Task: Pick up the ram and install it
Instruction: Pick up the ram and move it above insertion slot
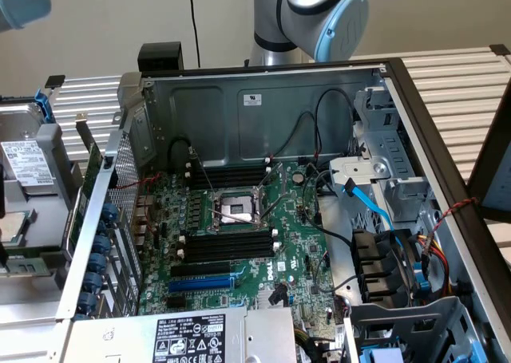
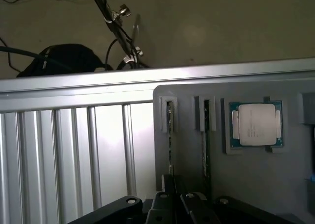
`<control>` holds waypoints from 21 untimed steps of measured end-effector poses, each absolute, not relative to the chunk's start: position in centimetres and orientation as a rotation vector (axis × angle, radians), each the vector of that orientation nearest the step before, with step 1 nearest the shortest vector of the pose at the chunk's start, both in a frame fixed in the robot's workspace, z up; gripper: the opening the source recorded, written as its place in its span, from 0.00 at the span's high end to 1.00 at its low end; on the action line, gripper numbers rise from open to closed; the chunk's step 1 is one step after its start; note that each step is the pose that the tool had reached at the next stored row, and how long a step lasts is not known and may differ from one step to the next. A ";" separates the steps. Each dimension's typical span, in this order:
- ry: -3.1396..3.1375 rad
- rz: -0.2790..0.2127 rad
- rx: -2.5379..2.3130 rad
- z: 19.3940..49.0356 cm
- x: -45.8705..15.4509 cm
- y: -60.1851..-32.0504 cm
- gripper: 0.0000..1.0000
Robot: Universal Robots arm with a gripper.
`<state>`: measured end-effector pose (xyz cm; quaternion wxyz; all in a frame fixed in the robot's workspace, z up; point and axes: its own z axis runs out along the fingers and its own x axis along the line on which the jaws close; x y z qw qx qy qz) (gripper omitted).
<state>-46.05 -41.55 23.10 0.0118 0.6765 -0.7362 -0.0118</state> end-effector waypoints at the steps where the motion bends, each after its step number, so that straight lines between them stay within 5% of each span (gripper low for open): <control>1: -2.296 -0.036 2.110 23.2 -46.1 -41.5 0.88; 21: -2.291 -0.024 2.104 26.0 -46.1 -41.5 0.88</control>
